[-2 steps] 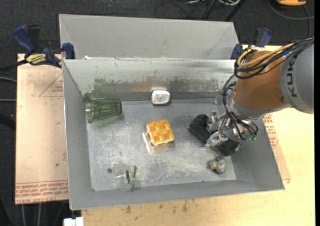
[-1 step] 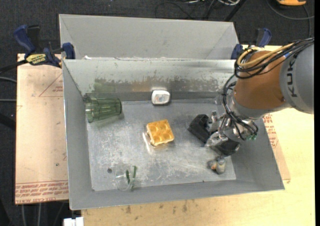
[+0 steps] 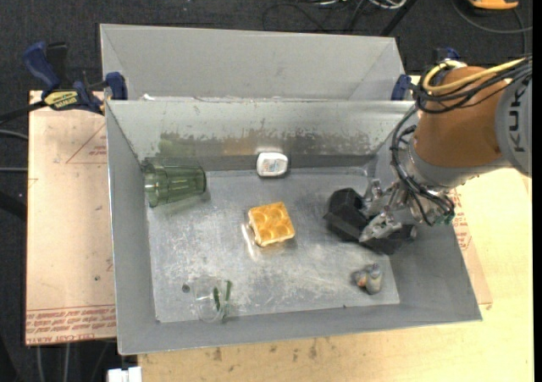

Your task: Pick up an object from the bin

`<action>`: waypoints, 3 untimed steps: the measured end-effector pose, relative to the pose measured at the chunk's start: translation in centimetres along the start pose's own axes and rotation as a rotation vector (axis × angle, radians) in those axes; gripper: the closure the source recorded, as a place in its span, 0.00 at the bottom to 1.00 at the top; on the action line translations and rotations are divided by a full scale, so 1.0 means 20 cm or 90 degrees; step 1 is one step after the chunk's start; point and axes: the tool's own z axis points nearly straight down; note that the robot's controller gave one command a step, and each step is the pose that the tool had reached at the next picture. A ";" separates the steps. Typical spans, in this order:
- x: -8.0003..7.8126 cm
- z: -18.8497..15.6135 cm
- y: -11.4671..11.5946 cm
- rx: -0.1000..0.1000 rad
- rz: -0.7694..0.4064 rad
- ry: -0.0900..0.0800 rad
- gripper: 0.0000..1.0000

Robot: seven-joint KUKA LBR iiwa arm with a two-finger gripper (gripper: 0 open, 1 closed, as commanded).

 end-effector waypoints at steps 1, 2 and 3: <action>0.03 -0.32 0.08 0.014 0.003 0.000 1.00; -0.01 -0.37 0.13 0.014 -0.004 -0.010 1.00; 0.01 -0.44 0.10 0.012 0.000 0.002 1.00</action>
Offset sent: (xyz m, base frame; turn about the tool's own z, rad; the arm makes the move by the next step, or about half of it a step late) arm -0.0020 -0.0085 0.0216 -0.0056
